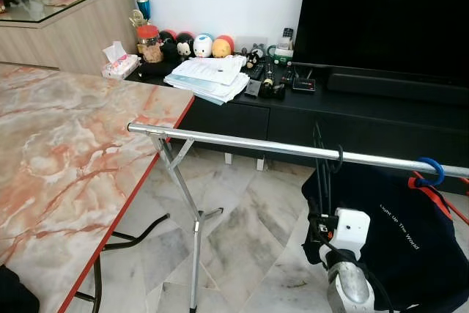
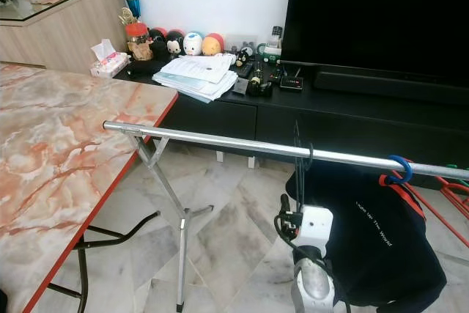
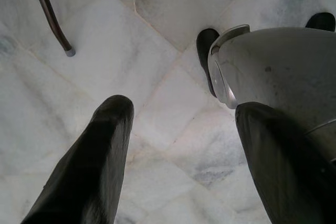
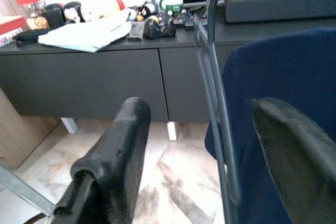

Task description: Hang hanger

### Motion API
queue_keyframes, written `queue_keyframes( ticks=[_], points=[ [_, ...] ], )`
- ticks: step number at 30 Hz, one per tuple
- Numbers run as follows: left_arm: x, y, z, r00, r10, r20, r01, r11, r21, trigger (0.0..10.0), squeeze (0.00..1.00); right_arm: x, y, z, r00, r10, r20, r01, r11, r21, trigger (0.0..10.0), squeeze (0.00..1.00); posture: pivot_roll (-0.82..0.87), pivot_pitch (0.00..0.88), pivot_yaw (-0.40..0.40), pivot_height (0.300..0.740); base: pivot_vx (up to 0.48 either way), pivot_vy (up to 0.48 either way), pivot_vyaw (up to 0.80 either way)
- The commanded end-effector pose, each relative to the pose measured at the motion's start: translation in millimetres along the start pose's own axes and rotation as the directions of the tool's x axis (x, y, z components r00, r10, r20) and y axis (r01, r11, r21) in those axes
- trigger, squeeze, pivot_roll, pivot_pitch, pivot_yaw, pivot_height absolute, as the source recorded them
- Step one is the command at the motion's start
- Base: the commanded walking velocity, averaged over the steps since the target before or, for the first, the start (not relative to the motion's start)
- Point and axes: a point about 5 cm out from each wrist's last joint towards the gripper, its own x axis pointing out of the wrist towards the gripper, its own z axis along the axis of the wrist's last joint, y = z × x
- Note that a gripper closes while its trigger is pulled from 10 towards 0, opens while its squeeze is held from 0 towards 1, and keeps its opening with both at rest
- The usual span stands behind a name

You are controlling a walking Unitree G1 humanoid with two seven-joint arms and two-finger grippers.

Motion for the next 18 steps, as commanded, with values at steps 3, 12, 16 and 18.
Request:
queue_keyframes(
  ticks=[3,12,16,18],
  points=[
    [-1.5,3.2,-9,1.000,0.009,-0.026,-0.008,1.000,0.022,10.0,0.00,-2.4,2.2,7,0.999,0.014,0.041,-0.014,1.000,-0.009,10.0,1.00,0.04,0.060,0.053,0.740,0.000,0.000,0.00],
    [-1.7,4.2,-9,1.000,0.015,-0.025,-0.014,0.999,0.039,10.0,0.00,-12.9,3.0,4,0.999,0.010,0.037,-0.009,1.000,-0.016,10.0,0.80,0.03,0.044,0.057,0.740,0.000,0.000,0.00],
    [-1.8,3.9,-10,1.000,0.015,-0.024,-0.014,0.999,0.042,10.0,0.00,-14.6,4.6,6,0.999,0.012,0.033,-0.011,1.000,-0.022,10.0,0.00,0.03,0.036,0.053,0.740,0.000,0.000,0.00],
    [-1.8,3.7,-10,1.000,0.014,-0.024,-0.013,0.999,0.043,10.0,0.00,-13.9,5.3,7,0.999,0.017,0.034,-0.016,1.000,-0.025,10.0,0.00,0.03,0.035,0.052,0.740,0.000,0.000,0.00]
  ],
)
